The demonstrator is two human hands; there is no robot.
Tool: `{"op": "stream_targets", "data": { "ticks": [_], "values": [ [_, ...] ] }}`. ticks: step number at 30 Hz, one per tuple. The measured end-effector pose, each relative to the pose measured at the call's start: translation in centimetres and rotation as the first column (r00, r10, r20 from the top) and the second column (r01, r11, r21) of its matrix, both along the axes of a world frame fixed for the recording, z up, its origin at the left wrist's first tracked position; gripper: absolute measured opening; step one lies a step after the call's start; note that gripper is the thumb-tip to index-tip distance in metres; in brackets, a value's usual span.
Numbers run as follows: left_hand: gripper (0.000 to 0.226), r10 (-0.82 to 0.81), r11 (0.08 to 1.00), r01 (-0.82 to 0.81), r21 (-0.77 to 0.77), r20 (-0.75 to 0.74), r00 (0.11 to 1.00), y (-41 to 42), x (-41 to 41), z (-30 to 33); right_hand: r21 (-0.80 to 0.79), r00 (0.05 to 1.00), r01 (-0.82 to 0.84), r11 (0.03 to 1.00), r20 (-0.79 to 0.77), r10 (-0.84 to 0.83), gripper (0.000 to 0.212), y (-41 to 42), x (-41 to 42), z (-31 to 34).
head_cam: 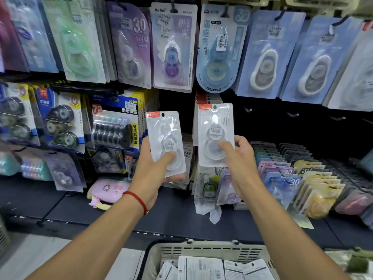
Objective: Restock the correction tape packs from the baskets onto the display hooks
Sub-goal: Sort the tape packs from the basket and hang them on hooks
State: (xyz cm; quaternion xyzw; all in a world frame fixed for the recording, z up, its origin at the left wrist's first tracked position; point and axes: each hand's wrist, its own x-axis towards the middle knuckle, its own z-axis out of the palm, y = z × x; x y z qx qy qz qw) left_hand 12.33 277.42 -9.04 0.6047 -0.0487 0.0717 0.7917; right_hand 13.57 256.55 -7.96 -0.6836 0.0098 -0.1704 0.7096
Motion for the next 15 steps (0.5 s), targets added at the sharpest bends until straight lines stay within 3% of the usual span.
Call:
{"op": "stream_targets", "data": {
  "ticks": [4, 8, 10, 13, 15],
  "values": [
    [0.053, 0.02, 1.0, -0.02, -0.013, 0.018, 1.0, 0.19, -0.08, 0.14, 0.014, 0.999, -0.036, 0.999, 0.005, 0.035, 0.054, -0.04, 0.08, 0.2],
    [0.052, 0.054, 0.998, -0.054, -0.009, 0.033, 0.998, 0.26, -0.14, 0.36, -0.008, 1.0, -0.003, 1.0, 0.025, 0.004, 0.038, 0.11, -0.11, 0.22],
    [0.051, 0.059, 0.998, -0.059, -0.003, 0.041, 0.997, 0.29, -0.15, 0.33, -0.093, 0.999, 0.052, 0.994, 0.004, -0.052, 0.036, 0.15, -0.08, 0.21],
    [0.05, 0.038, 0.999, -0.039, 0.011, 0.044, 0.998, 0.27, -0.18, 0.14, -0.348, 0.983, 0.145, 0.926, -0.057, -0.175, 0.061, 0.05, -0.12, -0.17],
    [0.049, -0.016, 0.999, 0.014, 0.034, 0.061, 0.998, 0.05, -0.29, 0.07, -0.436, 0.984, 0.152, 0.887, -0.019, -0.178, 0.057, 0.06, -0.29, -0.25]
  ]
}}
